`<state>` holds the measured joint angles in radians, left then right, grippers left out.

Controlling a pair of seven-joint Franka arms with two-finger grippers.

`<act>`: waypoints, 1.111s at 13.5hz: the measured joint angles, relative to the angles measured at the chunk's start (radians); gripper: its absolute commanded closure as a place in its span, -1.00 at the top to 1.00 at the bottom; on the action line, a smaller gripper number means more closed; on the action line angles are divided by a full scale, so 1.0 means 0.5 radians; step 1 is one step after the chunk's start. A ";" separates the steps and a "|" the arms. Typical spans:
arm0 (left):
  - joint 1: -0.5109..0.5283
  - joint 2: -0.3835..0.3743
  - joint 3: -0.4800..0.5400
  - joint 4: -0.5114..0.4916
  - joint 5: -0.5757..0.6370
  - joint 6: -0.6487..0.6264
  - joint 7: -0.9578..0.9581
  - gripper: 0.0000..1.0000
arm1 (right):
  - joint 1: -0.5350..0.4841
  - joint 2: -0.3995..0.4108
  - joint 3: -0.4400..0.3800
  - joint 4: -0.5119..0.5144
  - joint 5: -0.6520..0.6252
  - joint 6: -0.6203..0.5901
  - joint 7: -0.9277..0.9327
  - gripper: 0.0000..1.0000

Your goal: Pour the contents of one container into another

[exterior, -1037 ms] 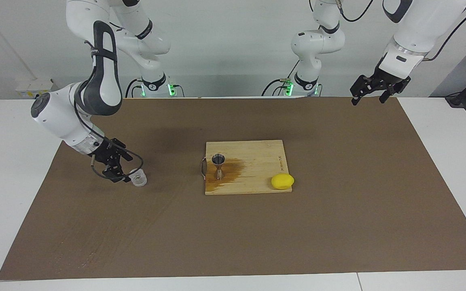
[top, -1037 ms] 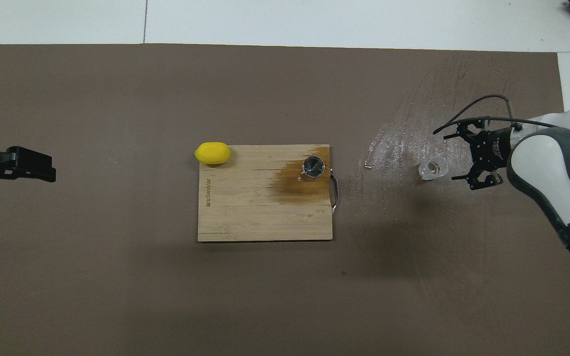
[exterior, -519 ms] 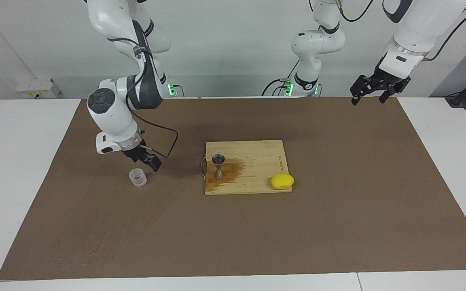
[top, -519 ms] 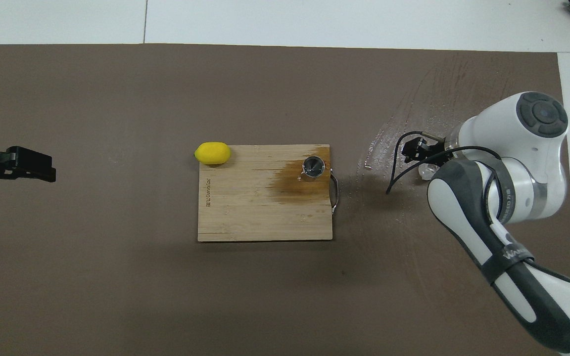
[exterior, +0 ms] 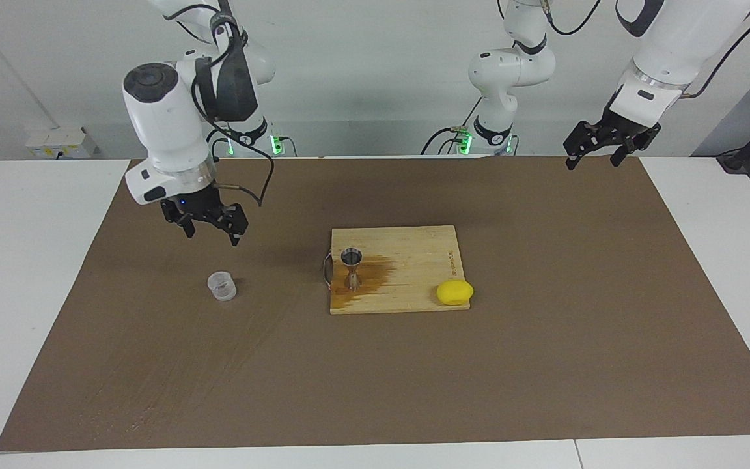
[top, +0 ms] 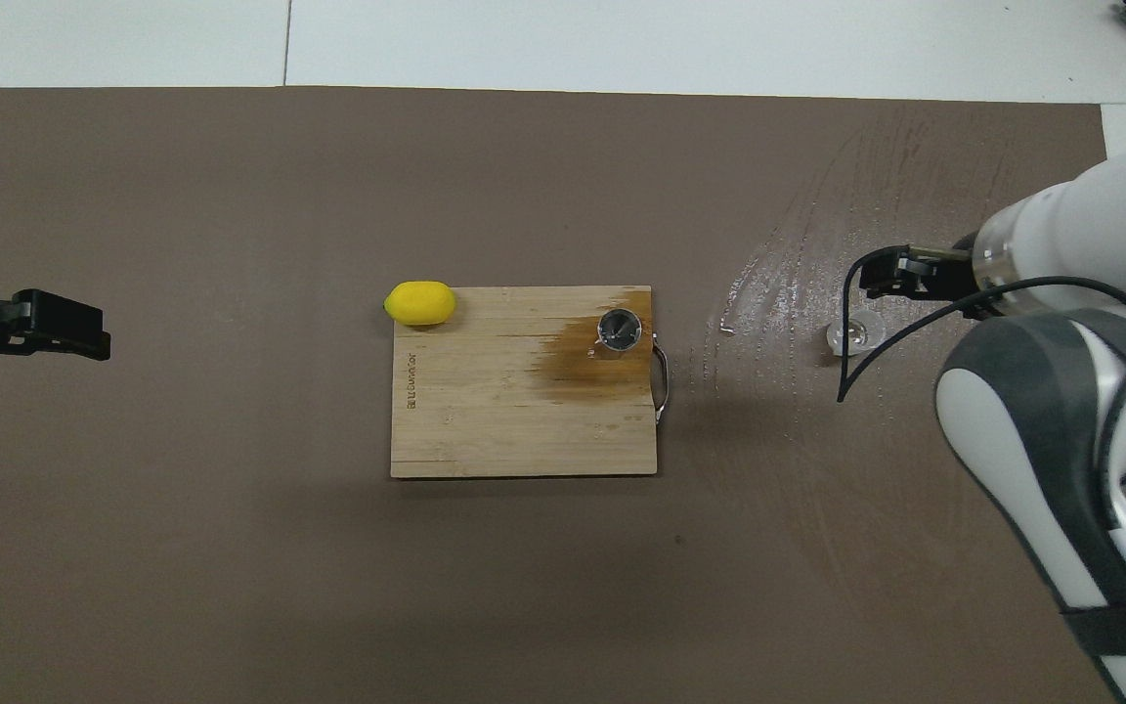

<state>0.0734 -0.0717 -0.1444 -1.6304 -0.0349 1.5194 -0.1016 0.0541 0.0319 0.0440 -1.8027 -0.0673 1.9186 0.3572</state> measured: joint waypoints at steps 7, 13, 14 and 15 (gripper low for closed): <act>0.000 0.000 0.000 0.000 0.000 0.000 0.000 1.00 | -0.150 -0.046 -0.007 0.395 0.023 -0.580 -0.255 1.00; 0.000 0.000 0.000 0.000 0.000 0.000 0.000 1.00 | -0.133 -0.052 0.024 0.407 0.094 -0.759 -0.255 1.00; 0.000 0.000 0.000 0.000 0.000 0.000 0.000 1.00 | -0.132 -0.052 0.024 0.407 0.094 -0.759 -0.255 1.00; 0.000 0.000 0.000 0.000 0.000 0.000 0.000 1.00 | -0.132 -0.052 0.024 0.408 0.094 -0.757 -0.255 1.00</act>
<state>0.0734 -0.0717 -0.1444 -1.6304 -0.0349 1.5194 -0.1016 -0.0116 0.0060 0.0559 -1.5990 -0.0202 1.5401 0.2294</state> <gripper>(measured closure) 0.000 0.000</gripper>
